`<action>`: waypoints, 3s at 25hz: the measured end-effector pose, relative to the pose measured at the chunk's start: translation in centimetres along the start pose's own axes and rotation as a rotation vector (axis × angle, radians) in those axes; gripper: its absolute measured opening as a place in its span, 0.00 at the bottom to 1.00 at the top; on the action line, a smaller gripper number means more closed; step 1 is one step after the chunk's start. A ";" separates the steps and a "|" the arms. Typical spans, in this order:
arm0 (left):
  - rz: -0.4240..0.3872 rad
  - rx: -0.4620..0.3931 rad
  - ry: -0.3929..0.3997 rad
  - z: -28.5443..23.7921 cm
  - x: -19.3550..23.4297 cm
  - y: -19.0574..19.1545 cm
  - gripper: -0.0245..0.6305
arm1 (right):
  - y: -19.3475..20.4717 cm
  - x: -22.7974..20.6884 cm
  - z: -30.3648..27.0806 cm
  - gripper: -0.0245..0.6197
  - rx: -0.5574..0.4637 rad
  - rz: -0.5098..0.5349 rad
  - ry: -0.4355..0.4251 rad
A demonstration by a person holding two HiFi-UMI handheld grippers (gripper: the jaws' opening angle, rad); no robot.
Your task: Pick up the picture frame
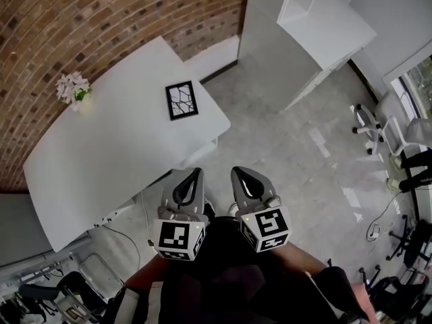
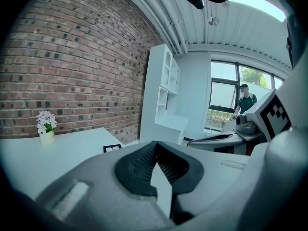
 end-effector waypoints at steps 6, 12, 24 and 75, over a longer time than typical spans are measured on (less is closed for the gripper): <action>0.030 -0.015 0.002 -1.3 5.0 -0.9 0.04 | -1.5 1.2 -4.4 0.04 0.032 0.033 0.014; 0.043 -0.040 0.011 -2.0 8.9 -2.0 0.04 | -3.1 2.3 -7.9 0.04 0.041 0.040 0.040; 0.110 -0.034 -0.035 -3.5 13.8 -1.9 0.04 | -4.5 2.5 -13.3 0.04 0.096 0.027 0.037; 0.288 0.547 -0.229 -23.2 23.3 11.8 0.24 | 6.0 -8.6 -34.9 0.20 0.614 -0.070 -0.122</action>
Point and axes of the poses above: the fingertips, and each gripper's own axes: z backward along the fingers, x to its left, y out of its underside, the point moved 7 cm from there along z, backward along the fingers, and after that the axes turned 2 degrees about -y, right-handed, at the moved point
